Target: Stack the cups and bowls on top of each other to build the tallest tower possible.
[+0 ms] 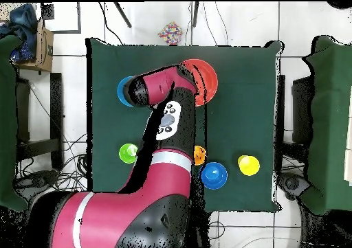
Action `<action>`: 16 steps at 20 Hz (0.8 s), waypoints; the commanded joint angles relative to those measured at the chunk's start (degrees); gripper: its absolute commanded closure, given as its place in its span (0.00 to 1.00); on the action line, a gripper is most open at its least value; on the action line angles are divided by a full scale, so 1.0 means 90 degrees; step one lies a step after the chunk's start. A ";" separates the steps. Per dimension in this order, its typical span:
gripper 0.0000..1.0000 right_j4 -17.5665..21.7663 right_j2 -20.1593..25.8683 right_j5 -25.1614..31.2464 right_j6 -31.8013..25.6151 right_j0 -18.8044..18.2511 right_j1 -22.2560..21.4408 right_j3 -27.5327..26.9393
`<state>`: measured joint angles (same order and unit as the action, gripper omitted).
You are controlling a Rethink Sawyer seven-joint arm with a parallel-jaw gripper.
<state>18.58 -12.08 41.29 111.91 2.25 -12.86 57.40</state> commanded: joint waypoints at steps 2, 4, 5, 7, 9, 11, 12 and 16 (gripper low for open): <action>0.00 -0.0243 0.0491 0.0241 0.0517 0.0014 0.0068 0.0270; 0.00 -0.0286 0.0474 0.0306 0.0544 0.0035 0.0077 0.0248; 0.00 -0.0294 0.0470 0.0345 0.0524 0.0042 0.0077 0.0226; 0.00 -0.0337 0.0481 0.0488 0.0448 0.0026 0.0093 0.0131; 0.00 -0.0404 0.0494 0.0668 0.0365 0.0016 0.0047 0.0100; 0.00 -0.0493 0.0495 0.0885 0.0303 0.0019 -0.0030 0.0089; 0.00 -0.0545 0.0492 0.0983 0.0293 0.0028 -0.0070 0.0096; 0.00 -0.0716 0.0473 0.1313 0.0350 0.0086 -0.0197 0.0116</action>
<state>14.31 -12.09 44.79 111.91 2.36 -13.91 57.41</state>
